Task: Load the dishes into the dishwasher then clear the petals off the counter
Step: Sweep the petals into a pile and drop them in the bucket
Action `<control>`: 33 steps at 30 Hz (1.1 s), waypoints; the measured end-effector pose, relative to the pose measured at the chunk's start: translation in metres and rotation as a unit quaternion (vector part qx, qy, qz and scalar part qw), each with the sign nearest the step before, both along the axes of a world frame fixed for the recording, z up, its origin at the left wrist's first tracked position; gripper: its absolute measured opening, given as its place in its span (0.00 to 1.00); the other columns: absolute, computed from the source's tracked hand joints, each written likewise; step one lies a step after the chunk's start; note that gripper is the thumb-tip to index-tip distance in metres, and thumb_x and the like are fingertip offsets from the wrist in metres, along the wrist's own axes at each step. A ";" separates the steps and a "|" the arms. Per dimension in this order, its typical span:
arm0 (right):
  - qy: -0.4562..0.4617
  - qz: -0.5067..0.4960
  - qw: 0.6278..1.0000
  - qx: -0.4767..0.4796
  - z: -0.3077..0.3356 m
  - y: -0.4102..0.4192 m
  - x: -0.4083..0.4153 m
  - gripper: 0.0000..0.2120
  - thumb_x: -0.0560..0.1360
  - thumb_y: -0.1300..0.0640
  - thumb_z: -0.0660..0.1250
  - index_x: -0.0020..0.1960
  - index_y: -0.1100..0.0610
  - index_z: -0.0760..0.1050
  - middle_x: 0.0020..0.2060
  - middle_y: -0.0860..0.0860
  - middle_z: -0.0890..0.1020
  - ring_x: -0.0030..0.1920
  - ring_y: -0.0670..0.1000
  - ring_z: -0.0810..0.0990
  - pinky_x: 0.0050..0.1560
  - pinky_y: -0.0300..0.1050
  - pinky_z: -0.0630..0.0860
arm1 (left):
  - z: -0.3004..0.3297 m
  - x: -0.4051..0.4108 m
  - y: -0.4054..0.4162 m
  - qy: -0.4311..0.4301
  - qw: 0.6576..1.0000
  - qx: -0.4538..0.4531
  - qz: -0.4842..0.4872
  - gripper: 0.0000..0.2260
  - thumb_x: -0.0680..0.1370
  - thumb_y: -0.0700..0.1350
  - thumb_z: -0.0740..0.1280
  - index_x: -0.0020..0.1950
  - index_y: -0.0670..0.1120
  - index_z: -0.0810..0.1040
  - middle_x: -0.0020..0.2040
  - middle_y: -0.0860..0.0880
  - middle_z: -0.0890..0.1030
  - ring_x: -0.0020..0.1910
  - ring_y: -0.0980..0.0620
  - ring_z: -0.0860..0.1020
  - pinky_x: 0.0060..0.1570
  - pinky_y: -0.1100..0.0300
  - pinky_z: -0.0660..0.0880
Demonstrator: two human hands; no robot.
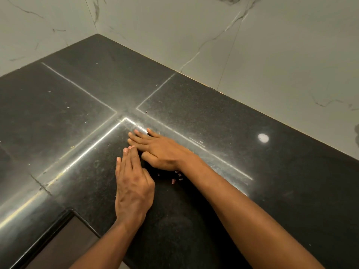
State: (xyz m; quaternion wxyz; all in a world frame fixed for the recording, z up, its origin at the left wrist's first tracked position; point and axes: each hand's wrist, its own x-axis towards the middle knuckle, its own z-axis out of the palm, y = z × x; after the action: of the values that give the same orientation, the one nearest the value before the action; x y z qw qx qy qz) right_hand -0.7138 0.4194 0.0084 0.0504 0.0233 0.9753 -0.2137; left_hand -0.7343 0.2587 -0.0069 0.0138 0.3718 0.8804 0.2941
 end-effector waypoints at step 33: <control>-0.128 -0.378 0.912 0.090 0.008 -0.085 0.156 0.52 0.74 0.20 0.33 0.79 0.60 0.24 0.78 0.58 0.25 0.77 0.53 0.22 0.81 0.57 0.34 | -0.002 -0.002 -0.001 0.057 0.997 -0.050 -0.007 0.24 0.81 0.40 0.51 0.76 0.36 0.67 0.78 0.38 0.65 0.80 0.44 0.58 0.80 0.46 0.53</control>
State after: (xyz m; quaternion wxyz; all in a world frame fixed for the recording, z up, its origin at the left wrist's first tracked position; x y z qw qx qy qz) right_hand -0.5576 0.3342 0.0162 0.0878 0.4219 0.8939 -0.1237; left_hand -0.7368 0.2577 -0.0088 -0.0153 0.3933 0.8905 0.2283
